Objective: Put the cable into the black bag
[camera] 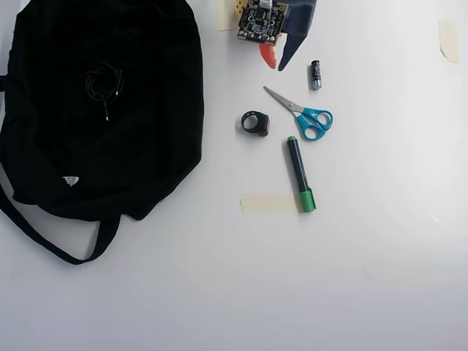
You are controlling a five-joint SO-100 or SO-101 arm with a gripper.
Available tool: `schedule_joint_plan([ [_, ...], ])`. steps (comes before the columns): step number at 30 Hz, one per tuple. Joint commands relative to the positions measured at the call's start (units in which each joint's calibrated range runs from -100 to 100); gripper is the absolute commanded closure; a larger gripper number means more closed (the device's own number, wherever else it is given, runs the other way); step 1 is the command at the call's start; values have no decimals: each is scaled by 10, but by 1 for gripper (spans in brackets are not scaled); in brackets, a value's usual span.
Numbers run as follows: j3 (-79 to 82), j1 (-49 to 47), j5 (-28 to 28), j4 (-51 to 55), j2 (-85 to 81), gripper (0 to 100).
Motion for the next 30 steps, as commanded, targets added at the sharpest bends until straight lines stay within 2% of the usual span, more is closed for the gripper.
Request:
schedule_joint_plan([
  [1,124,1,2,-88,-90,98],
  [7,327,-10,4,-183,-228,98],
  [19,617,-26,4,-178,-521,98],
  [26,734,-26,4,-176,-629,97],
  [30,763,-26,4,-176,-633,98],
])
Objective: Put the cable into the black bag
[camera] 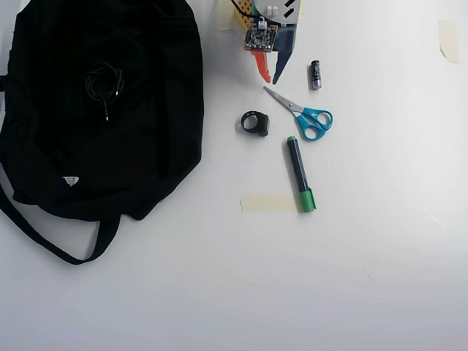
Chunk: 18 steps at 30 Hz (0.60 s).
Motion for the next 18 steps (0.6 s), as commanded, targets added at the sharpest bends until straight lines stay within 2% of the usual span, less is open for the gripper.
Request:
schedule_joint_plan([
  [1,25,0,-1,7,-9,98],
  [18,29,6,-3,0,-9,98],
])
